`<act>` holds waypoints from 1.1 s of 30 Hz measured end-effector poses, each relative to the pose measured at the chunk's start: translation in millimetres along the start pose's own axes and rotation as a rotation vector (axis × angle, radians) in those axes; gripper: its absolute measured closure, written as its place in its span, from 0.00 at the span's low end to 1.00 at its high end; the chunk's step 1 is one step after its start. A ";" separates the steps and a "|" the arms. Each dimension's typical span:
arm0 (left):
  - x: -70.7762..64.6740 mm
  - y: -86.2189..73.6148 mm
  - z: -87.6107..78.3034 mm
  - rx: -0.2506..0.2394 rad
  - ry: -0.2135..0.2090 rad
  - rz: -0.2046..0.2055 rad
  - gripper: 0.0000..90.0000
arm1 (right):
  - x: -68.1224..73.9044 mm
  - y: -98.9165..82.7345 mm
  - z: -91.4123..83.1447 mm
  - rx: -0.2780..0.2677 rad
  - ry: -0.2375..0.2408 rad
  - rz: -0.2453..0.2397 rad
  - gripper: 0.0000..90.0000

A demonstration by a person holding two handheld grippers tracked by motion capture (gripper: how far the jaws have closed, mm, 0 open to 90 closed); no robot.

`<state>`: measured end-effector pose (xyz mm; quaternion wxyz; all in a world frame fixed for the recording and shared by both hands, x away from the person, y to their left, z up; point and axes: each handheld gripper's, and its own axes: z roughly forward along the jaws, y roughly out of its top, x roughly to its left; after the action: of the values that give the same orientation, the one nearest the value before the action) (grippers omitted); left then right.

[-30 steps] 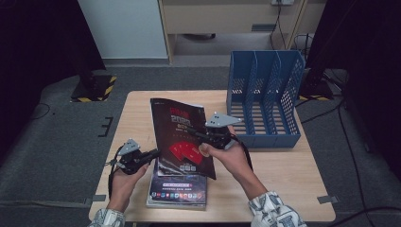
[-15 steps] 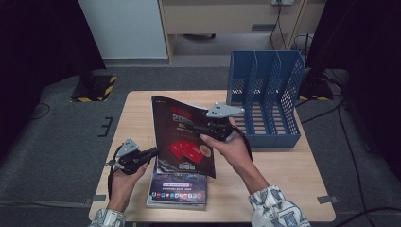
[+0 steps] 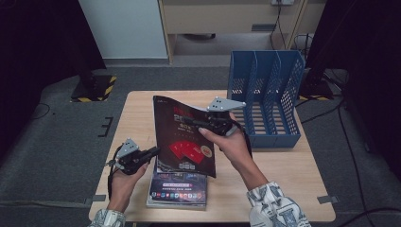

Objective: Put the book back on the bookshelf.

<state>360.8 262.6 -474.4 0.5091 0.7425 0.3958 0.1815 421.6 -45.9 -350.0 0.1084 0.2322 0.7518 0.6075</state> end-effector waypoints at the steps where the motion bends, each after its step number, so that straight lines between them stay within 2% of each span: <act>1: -0.1 0.0 0.1 -0.001 0.001 0.000 0.96 | -0.6 0.4 -0.2 0.002 -0.001 0.003 0.78; 4: -0.1 0.0 0.0 -0.004 -0.001 0.000 0.96 | -1.7 2.7 -0.8 -0.001 0.000 0.006 0.77; 9: 0.2 -0.5 0.2 -0.005 -0.001 -0.009 0.96 | -3.4 4.0 -0.8 -0.004 -0.014 0.016 0.92; 10: 0.2 -0.5 0.2 -0.005 -0.001 -0.009 0.96 | -3.4 4.0 -0.8 -0.004 -0.014 0.016 0.92; 13: 1.8 -2.4 1.9 -0.013 0.000 -0.039 0.93 | -4.3 4.8 -2.5 -0.002 -0.022 0.013 0.96; 14: 1.8 -2.4 1.9 -0.013 0.000 -0.039 0.89 | -4.5 4.8 -3.0 -0.003 -0.031 0.011 0.97; 15: 1.8 -2.7 3.0 -0.018 0.006 -0.046 0.78 | -5.2 4.8 -3.6 -0.007 -0.032 0.012 0.97; 16: 3.0 -3.8 5.9 -0.012 0.051 -0.069 0.63 | -5.7 4.8 -4.0 -0.011 -0.028 0.014 0.97; 17: 3.0 -3.8 5.9 -0.012 0.051 -0.069 0.51 | -5.7 4.8 -4.0 -0.011 -0.028 0.014 0.97; 18: 6.2 -6.8 7.4 -0.013 0.067 -0.099 0.51 | -5.8 4.9 -4.5 -0.011 -0.029 0.012 0.97; 19: 9.0 -8.9 8.3 -0.012 0.079 -0.121 0.40 | -6.2 5.4 -5.2 -0.017 -0.036 0.010 0.97; 22: 16.7 -12.6 8.7 0.009 0.108 -0.160 0.21 | -7.1 8.7 -8.9 -0.037 -0.046 0.008 0.97; 23: 20.8 -14.9 8.6 0.035 0.144 -0.159 0.19 | -7.5 10.1 -10.0 -0.043 -0.050 0.004 0.97; 24: 22.5 -16.1 8.8 0.049 0.158 -0.153 0.17 | -7.7 11.6 -11.2 -0.047 -0.054 0.000 0.97; 26: 23.8 -17.3 9.0 0.057 0.170 -0.155 0.10 | -8.1 14.8 -13.5 -0.057 -0.062 -0.003 0.97; 27: 26.9 -19.8 9.2 0.074 0.182 -0.162 0.10 | -8.3 16.2 -14.7 -0.060 -0.067 -0.004 0.97; 30: 29.9 -21.8 9.0 0.086 0.188 -0.172 0.09 | -9.1 18.7 -16.8 -0.068 -0.078 -0.007 0.97; 33: 32.8 -23.9 8.4 0.106 0.214 -0.179 0.08 | -11.4 21.6 -19.4 -0.081 -0.095 -0.010 0.97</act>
<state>377.2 286.9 -503.8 0.4384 0.7065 0.5212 0.1924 427.5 -64.8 -325.9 0.1562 0.2522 0.7219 0.6252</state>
